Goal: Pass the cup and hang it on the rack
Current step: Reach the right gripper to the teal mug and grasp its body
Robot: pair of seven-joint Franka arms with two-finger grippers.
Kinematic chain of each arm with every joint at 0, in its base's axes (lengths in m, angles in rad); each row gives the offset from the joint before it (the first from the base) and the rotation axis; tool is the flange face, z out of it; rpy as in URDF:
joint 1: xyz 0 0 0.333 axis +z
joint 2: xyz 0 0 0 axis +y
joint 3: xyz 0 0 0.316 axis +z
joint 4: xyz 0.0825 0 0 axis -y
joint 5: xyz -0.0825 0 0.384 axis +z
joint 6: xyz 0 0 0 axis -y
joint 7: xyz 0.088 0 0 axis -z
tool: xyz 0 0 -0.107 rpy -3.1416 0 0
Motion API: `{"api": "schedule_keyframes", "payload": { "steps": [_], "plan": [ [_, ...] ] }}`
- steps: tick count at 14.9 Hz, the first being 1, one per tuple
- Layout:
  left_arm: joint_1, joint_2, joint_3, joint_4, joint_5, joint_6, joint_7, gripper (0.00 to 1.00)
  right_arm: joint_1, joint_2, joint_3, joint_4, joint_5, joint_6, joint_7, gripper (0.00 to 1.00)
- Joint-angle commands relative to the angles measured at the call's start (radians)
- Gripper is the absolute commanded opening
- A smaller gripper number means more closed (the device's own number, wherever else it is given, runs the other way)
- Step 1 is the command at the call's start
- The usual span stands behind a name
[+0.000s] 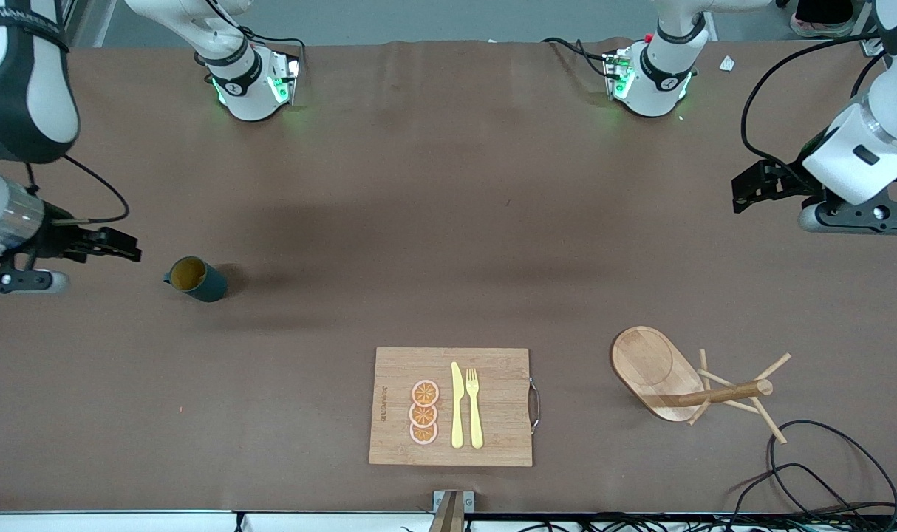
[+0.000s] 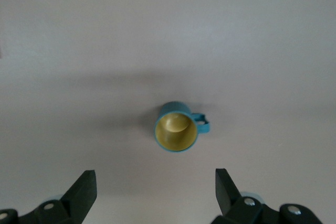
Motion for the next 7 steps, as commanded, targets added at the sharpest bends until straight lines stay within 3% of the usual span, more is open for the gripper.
{"api": "schedule_keyframes", "payload": {
  "steps": [1, 7],
  "plan": [
    [-0.002, 0.008, 0.0, 0.02, -0.007, -0.001, -0.011, 1.0, 0.025, 0.027, -0.004, -0.054, 0.017, 0.031, 0.06, 1.0],
    [-0.002, 0.011, 0.0, 0.02, -0.009, 0.0, -0.011, 1.0, 0.051, 0.101, -0.005, -0.153, 0.023, 0.165, 0.119, 1.0]
  ]
}}
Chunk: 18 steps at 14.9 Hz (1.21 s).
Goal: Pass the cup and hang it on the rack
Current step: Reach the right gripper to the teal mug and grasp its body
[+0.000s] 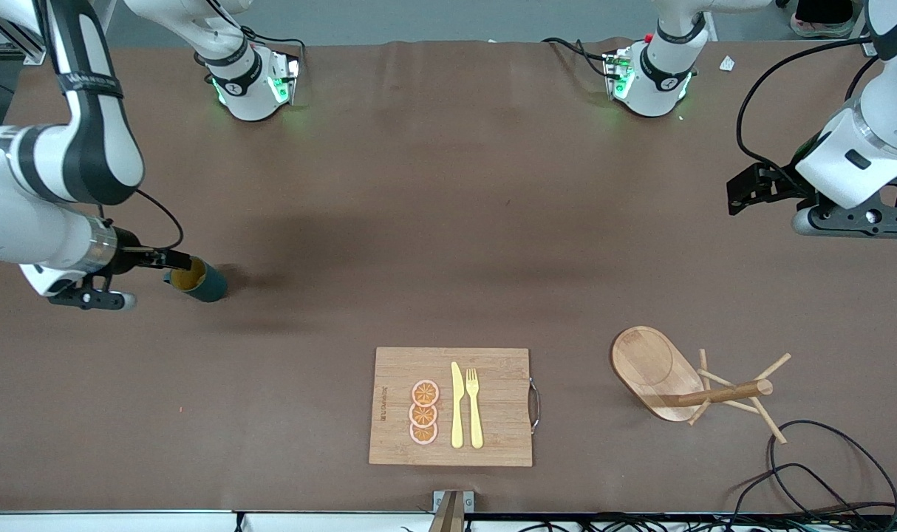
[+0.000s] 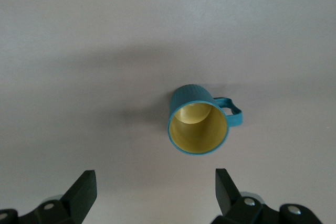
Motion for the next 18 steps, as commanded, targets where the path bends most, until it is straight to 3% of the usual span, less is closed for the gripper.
{"api": "schedule_keyframes", "payload": {
  "steps": [1, 12, 15, 18],
  "plan": [
    [-0.001, 0.008, 0.0, 0.02, -0.009, -0.002, -0.01, 1.0, 0.009, 0.033, -0.006, -0.047, 0.009, 0.073, 0.018, 1.0],
    [0.002, 0.008, 0.0, 0.02, -0.009, -0.001, -0.009, 1.0, 0.002, 0.142, -0.006, -0.095, 0.04, 0.146, 0.02, 0.99],
    [0.002, 0.008, 0.0, 0.02, -0.009, -0.001, -0.009, 1.0, 0.002, 0.148, -0.006, -0.112, 0.046, 0.152, 0.02, 0.87],
    [0.002, 0.008, 0.0, 0.02, -0.009, -0.001, -0.009, 1.0, 0.002, 0.159, -0.006, -0.121, 0.046, 0.175, 0.018, 0.62]
  ]
}}
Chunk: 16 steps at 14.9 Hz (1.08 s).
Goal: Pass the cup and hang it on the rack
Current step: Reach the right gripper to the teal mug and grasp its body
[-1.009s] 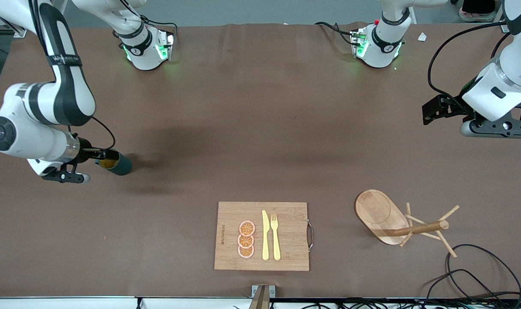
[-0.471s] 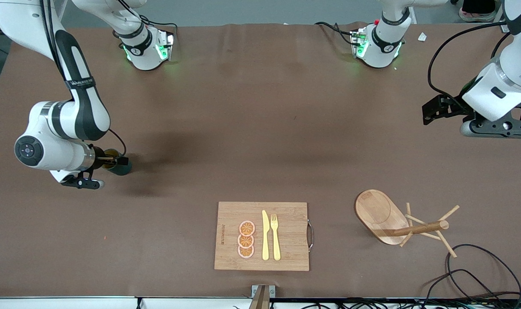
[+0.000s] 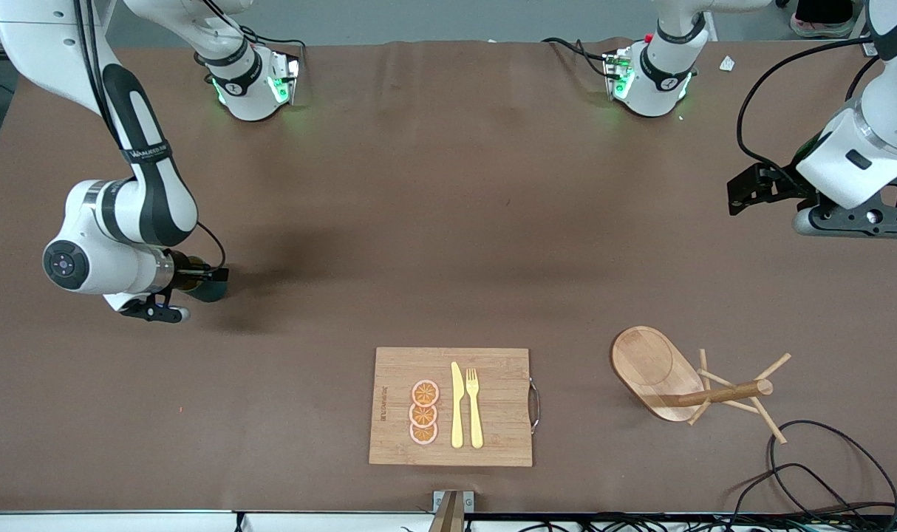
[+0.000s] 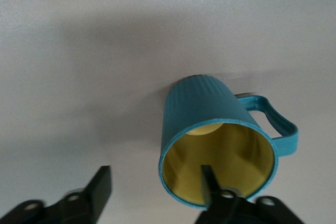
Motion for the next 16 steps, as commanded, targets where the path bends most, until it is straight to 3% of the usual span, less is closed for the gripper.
{"api": "schedule_keyframes", "payload": {
  "steps": [1, 4, 6, 12, 16],
  "plan": [
    [0.002, 0.007, -0.001, 0.02, -0.009, -0.001, -0.009, 1.0, 0.001, 0.0, 0.0, -0.019, 0.01, 0.022, 0.011, 0.51],
    [0.003, 0.007, -0.001, 0.02, -0.007, -0.001, -0.007, 1.0, 0.004, 0.002, -0.001, -0.016, 0.009, 0.022, 0.007, 0.18],
    [0.005, 0.006, -0.001, 0.02, -0.007, -0.001, -0.001, 1.0, 0.004, 0.002, -0.001, -0.015, 0.007, 0.022, 0.009, 0.04],
    [0.014, 0.003, -0.001, 0.02, -0.007, -0.003, 0.014, 1.0, 0.009, -0.001, -0.001, 0.03, 0.007, 0.008, 0.011, 0.0],
    [0.02, 0.0, 0.001, 0.02, -0.007, -0.003, 0.014, 1.0, 0.076, -0.001, 0.0, 0.158, 0.009, -0.139, 0.133, 0.0]
  ]
}}
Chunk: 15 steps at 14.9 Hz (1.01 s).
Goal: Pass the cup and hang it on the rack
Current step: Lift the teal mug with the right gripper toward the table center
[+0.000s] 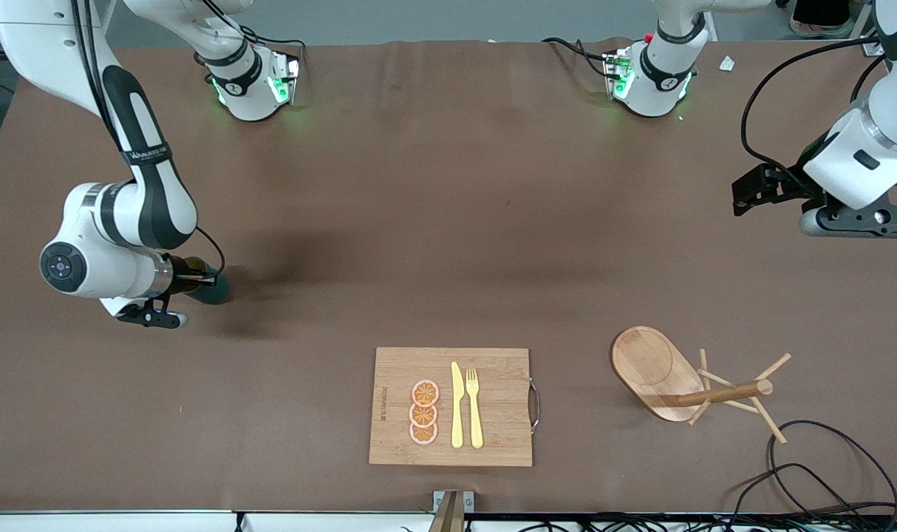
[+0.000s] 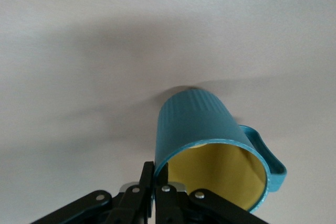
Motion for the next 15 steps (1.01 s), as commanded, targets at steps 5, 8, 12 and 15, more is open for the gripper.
{"api": "schedule_keyframes", "payload": {
  "steps": [5, 8, 12, 15],
  "plan": [
    [-0.003, 0.029, 0.003, 0.009, 0.002, 0.013, -0.011, 1.0, 0.26, 0.001, -0.002, 0.19, 0.017, -0.128, 0.425, 0.0],
    [-0.007, 0.052, 0.001, 0.01, 0.002, 0.024, -0.013, 1.0, 0.382, 0.066, -0.004, 0.313, 0.082, -0.166, 0.64, 0.0],
    [-0.001, 0.072, 0.001, 0.014, 0.005, 0.024, -0.013, 1.0, 0.52, 0.17, -0.002, 0.445, 0.158, -0.163, 0.881, 0.0],
    [0.008, 0.089, 0.007, 0.012, 0.005, 0.024, -0.022, 1.0, 0.592, 0.247, 0.006, 0.529, 0.162, -0.148, 1.033, 0.0]
  ]
}}
